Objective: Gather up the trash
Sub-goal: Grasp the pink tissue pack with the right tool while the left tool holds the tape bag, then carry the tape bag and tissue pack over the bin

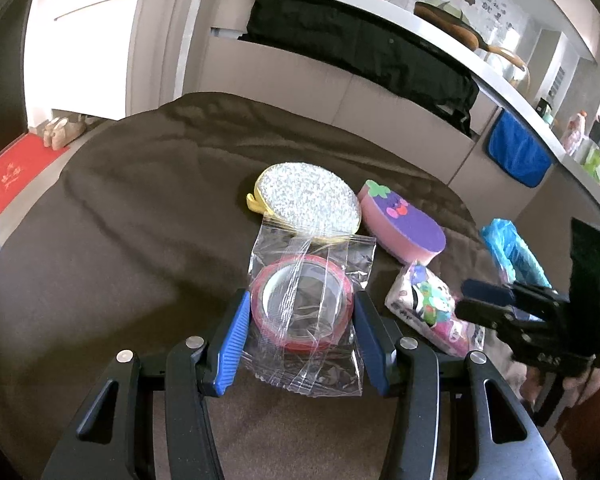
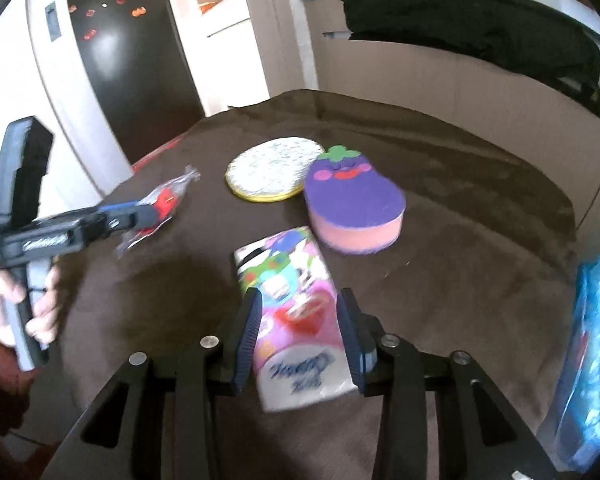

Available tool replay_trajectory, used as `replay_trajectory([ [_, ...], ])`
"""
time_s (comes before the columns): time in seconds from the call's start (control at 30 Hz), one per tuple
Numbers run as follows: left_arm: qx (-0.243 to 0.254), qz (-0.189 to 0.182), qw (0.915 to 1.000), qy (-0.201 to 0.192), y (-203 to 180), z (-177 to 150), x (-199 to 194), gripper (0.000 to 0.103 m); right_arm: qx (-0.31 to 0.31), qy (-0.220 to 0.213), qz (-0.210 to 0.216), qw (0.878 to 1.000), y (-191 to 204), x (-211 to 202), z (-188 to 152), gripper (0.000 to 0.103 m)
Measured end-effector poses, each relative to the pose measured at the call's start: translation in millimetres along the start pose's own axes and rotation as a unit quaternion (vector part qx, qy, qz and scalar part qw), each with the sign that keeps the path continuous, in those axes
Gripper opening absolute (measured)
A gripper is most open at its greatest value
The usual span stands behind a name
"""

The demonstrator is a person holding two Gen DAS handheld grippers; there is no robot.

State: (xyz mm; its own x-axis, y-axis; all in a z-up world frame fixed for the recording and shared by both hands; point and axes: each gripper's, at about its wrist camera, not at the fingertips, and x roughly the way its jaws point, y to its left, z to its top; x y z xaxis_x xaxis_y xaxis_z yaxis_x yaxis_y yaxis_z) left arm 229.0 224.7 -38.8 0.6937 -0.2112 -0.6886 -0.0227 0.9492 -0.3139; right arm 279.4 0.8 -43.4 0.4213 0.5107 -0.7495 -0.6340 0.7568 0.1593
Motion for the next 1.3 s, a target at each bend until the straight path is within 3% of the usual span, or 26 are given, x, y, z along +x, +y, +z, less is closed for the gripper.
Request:
replay_trajectory([
  [0.27,0.006,0.007,1.0,0.003,1.0,1.6,0.9,0.052,-0.019,0.023,0.002,1.0,10.5,26.0,5.4,0.04],
  [0.43,0.007,0.007,0.9999,0.008,-1.0,1.6,4.8,0.052,0.029,0.04,0.041,0.998,-7.5,35.0,8.0,0.045],
  [0.77,0.009,0.006,0.9999,0.009,-3.3,0.5,4.7,0.052,0.013,0.037,0.047,0.998,-6.1,31.3,2.3,0.04],
  [0.83,0.012,0.006,0.9999,0.008,-6.7,0.3,2.7,0.052,0.007,0.029,0.037,0.999,-5.6,24.9,-0.2,0.029],
  [0.93,0.02,0.004,0.9998,0.003,-15.3,0.4,-1.5,0.052,-0.025,0.008,0.002,1.0,-0.6,10.7,-2.4,0.021],
  [1.03,0.027,-0.003,0.9996,-0.001,-29.6,0.9,-3.3,0.052,-0.043,-0.014,-0.028,0.999,-0.8,-6.4,-6.6,0.018],
  [1.3,0.057,-0.023,0.9981,-0.003,-87.5,3.8,5.6,0.052,-0.016,-0.061,-0.069,0.996,-26.5,-48.9,-15.2,0.017],
])
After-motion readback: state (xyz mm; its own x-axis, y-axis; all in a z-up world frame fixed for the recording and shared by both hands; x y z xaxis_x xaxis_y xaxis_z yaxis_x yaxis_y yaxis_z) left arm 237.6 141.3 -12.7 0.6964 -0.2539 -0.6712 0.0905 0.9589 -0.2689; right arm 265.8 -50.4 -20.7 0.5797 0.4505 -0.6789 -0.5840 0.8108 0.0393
